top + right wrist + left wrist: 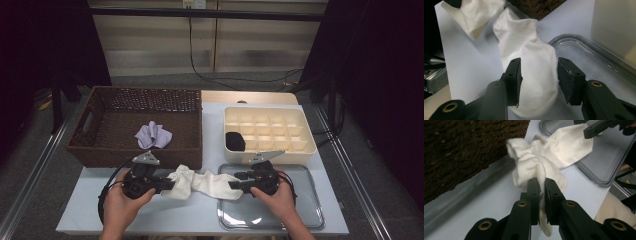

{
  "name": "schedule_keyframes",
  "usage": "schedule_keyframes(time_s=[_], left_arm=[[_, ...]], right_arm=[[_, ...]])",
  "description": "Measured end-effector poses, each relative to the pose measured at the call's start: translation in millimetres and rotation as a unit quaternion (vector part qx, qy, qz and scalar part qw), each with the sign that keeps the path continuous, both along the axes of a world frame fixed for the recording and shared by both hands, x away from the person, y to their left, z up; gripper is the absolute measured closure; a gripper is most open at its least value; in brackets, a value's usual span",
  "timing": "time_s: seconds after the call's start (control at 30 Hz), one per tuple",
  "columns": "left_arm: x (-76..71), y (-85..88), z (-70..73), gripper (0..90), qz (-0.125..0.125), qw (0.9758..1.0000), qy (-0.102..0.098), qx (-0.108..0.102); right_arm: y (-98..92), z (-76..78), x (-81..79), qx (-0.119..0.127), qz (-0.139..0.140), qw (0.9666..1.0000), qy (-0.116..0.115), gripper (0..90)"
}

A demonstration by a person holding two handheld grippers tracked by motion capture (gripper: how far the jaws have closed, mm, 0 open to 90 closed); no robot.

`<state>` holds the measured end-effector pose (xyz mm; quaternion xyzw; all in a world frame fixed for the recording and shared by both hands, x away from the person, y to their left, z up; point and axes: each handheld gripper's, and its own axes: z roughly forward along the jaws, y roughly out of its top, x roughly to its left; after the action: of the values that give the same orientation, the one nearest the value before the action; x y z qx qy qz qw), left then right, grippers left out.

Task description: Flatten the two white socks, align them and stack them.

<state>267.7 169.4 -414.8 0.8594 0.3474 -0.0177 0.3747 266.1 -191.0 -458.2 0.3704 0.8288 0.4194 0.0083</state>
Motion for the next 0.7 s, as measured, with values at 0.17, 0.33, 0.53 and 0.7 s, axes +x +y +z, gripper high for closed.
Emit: schedule_keyframes(time_s=[0.17,0.33,0.53,0.7], left_arm=[[0.2,4.2,2.9,83.5,0.007,0.9998,0.0,-0.017],[0.5,-7.2,-0.2,83.5,-0.004,0.9999,0.006,-0.011],[4.5,-18.9,-10.5,83.4,0.004,0.9999,0.008,-0.014],[8.3,-32.1,-14.2,83.4,0.016,0.9995,0.018,-0.02]], right_arm=[[0.3,1.5,-1.1,0.0,-0.001,1.0,0.003,54.0],[4.3,1.8,-1.9,-0.001,0.006,1.0,-0.001,53.5],[8.5,6.5,-5.1,0.0,0.014,0.9999,-0.01,53.5],[16.2,11.9,-9.2,0.003,0.027,0.9995,-0.018,53.5]])
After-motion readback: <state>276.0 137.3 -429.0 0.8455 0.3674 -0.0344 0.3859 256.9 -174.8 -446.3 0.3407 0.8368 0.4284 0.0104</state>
